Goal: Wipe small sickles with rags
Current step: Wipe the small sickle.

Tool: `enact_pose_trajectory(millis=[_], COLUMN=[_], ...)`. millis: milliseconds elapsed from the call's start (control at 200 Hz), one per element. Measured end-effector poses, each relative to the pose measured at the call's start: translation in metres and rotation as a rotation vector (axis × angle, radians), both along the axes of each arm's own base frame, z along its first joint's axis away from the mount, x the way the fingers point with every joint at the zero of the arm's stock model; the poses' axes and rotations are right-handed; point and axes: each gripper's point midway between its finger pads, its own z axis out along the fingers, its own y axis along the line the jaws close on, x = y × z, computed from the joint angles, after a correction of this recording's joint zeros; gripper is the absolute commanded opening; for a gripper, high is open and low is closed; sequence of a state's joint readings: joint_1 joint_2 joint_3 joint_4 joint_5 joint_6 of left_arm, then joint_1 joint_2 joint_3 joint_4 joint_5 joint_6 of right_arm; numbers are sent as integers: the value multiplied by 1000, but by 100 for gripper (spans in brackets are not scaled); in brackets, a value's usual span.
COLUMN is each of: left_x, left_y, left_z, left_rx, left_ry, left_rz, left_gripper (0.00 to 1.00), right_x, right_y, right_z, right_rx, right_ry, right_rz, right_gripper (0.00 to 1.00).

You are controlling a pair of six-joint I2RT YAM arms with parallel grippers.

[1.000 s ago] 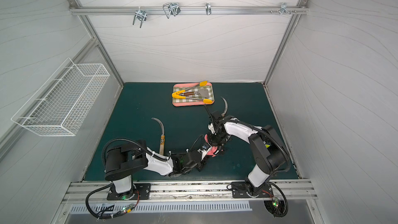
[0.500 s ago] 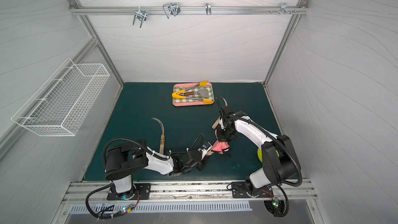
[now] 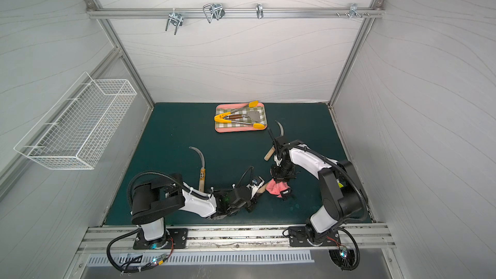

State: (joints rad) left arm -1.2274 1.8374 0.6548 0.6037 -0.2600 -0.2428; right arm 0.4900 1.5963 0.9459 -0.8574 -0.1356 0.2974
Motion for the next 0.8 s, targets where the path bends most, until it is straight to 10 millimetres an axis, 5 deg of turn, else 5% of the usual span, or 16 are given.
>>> enact_pose_trajectory(millis=[440, 795], left_x=[12, 13], left_y=[11, 12], left_z=[-1, -1], left_rx=[5, 5], left_ry=[-16, -20], left_rz=[78, 81], left_gripper=[0, 0], right_x=[-45, -36], right_y=[44, 47], right_z=[-12, -5], right_rx=[18, 103], right_ry=[32, 56], right_rz=[100, 24], right_gripper=[13, 13])
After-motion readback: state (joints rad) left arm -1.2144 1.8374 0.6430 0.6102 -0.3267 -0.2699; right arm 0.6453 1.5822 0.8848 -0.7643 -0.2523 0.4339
